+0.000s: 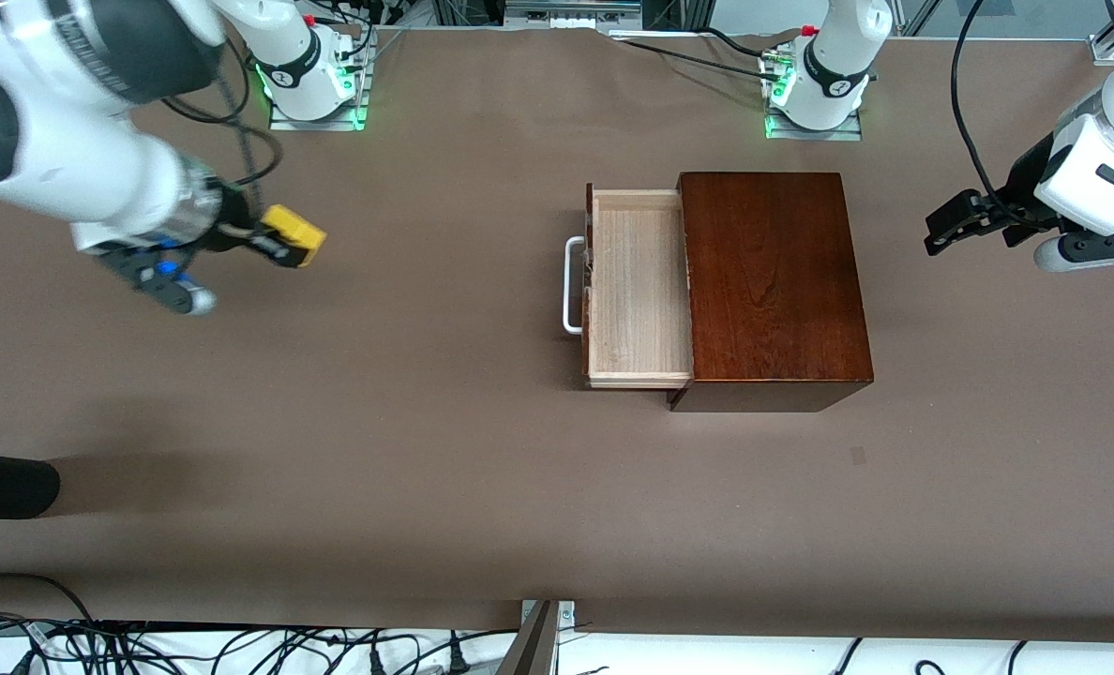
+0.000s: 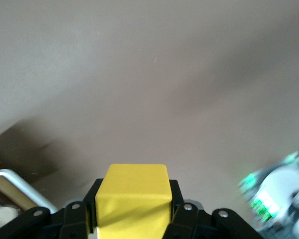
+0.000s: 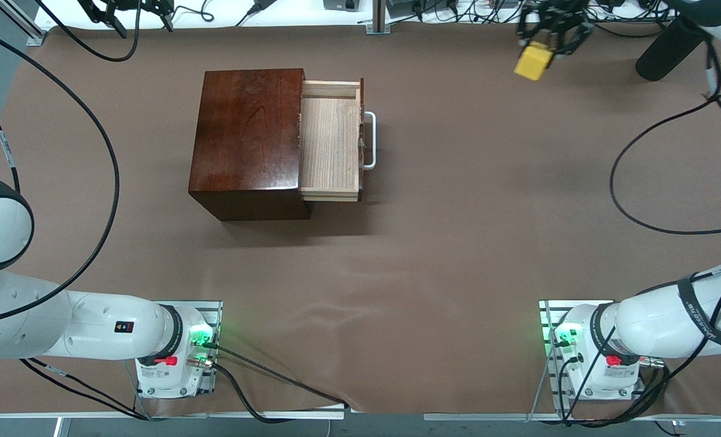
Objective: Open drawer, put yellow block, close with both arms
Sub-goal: 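Carry the yellow cube with the right gripper over the open drawer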
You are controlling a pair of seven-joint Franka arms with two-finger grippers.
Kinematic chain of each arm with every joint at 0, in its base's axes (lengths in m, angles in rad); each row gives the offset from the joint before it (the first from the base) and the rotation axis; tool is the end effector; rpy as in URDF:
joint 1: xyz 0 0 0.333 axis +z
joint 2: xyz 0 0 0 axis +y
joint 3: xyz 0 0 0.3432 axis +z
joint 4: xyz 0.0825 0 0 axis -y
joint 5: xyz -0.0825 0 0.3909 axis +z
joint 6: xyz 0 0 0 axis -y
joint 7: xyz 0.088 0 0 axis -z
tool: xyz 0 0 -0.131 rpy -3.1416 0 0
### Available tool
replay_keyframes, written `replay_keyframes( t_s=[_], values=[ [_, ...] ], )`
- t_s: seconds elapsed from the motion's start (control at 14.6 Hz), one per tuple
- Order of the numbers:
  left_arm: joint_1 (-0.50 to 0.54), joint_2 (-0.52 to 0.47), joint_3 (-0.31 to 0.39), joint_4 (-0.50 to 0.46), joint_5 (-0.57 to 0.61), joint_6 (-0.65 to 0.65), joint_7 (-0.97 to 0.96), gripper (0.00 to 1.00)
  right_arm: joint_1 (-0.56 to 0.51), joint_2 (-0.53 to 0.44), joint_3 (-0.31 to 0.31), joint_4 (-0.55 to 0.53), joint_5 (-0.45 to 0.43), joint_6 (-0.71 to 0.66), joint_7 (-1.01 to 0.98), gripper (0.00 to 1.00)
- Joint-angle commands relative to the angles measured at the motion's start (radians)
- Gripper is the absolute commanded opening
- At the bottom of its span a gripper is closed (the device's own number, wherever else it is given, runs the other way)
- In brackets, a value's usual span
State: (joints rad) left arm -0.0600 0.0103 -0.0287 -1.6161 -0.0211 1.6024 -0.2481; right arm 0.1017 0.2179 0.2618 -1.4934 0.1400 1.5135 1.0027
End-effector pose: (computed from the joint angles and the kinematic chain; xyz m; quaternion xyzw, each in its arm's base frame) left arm 0.5633 -0.0527 0.6029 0.9967 0.0801 -0.0136 0.0085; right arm 0.5712 0.2214 0.5379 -0.9396 0.3140 0.1352 0.0162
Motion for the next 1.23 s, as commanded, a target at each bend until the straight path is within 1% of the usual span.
replay_keyframes(
  t_s=[0.0,0.14,0.41,0.48,0.55,0.75,0.89,0.96,1.16],
  values=[
    [0.006,0.030,0.000,0.048,-0.010,-0.007,0.024,1.00,0.099,0.044,0.050,0.039,0.009,0.062,0.329,0.00],
    [0.008,0.049,-0.002,0.080,-0.010,-0.009,0.024,1.00,0.202,0.072,0.050,0.045,0.006,0.132,0.552,0.00],
    [0.009,0.051,0.001,0.087,-0.008,-0.009,0.024,1.00,0.406,0.152,0.048,0.050,-0.031,0.301,0.971,0.00],
    [0.011,0.051,0.001,0.087,-0.010,-0.009,0.024,1.00,0.444,0.179,0.048,0.068,-0.046,0.335,1.063,0.00],
    [0.011,0.051,0.001,0.087,-0.010,-0.009,0.024,1.00,0.485,0.226,0.048,0.109,-0.066,0.347,1.149,0.00],
    [0.011,0.051,0.000,0.087,-0.010,-0.009,0.024,1.00,0.599,0.412,0.045,0.321,-0.166,0.341,1.406,0.00],
    [0.011,0.051,0.001,0.087,-0.010,-0.009,0.024,1.00,0.633,0.497,0.040,0.396,-0.203,0.353,1.500,0.00],
    [0.011,0.051,0.000,0.087,-0.010,-0.009,0.024,1.00,0.642,0.518,0.037,0.410,-0.209,0.364,1.511,0.00],
    [0.009,0.051,0.001,0.087,-0.010,-0.009,0.024,1.00,0.650,0.546,0.022,0.409,-0.211,0.407,1.515,0.00]
  ],
)
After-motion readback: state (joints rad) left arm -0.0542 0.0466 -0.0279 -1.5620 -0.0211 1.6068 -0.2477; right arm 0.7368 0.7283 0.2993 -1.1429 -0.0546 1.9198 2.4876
